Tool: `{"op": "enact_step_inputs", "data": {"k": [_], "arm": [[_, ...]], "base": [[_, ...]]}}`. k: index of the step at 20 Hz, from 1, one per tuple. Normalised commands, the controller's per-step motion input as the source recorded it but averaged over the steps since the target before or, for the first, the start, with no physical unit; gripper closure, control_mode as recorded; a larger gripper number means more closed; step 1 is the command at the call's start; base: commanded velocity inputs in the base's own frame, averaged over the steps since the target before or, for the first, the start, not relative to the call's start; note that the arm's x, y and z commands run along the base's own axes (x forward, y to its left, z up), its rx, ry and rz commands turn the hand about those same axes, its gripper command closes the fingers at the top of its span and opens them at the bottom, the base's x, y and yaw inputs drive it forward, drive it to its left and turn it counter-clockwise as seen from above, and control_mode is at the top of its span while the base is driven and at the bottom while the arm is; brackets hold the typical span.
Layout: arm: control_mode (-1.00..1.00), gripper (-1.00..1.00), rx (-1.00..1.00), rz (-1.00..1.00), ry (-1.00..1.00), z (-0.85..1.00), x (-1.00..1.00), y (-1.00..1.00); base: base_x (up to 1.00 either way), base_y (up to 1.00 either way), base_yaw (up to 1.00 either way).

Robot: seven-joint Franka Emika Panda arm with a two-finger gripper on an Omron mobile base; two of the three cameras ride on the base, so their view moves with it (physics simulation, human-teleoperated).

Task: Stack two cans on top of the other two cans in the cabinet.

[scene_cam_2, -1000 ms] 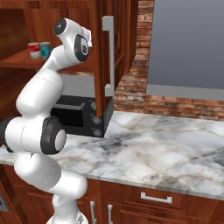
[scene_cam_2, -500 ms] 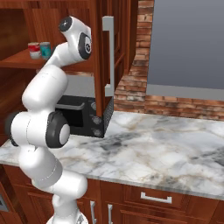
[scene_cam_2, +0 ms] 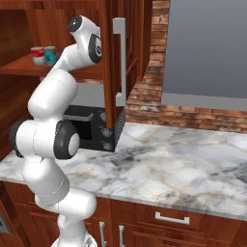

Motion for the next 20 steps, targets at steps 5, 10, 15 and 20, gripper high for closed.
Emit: {"op": "enact_step_inputs", "data": {"k": [5, 10, 15, 20], "arm": [[-1.0, 1.0, 0.0, 0.0, 0.0, 0.0, 0.05, -0.05], [-1.0, 1.0, 0.0, 0.0, 0.03, -0.01, 0.14, -0.02], [-1.0, 1.0, 0.0, 0.0, 0.1, 0.0, 0.21, 0.0], [-1.0, 1.0, 0.0, 0.01, 0.08, 0.0, 0.18, 0.0]], "base": [[0.0, 0.0, 0.0], [0.0, 0.0, 0.0], [0.0, 0.0, 0.0], [0.0, 0.0, 0.0]]}}
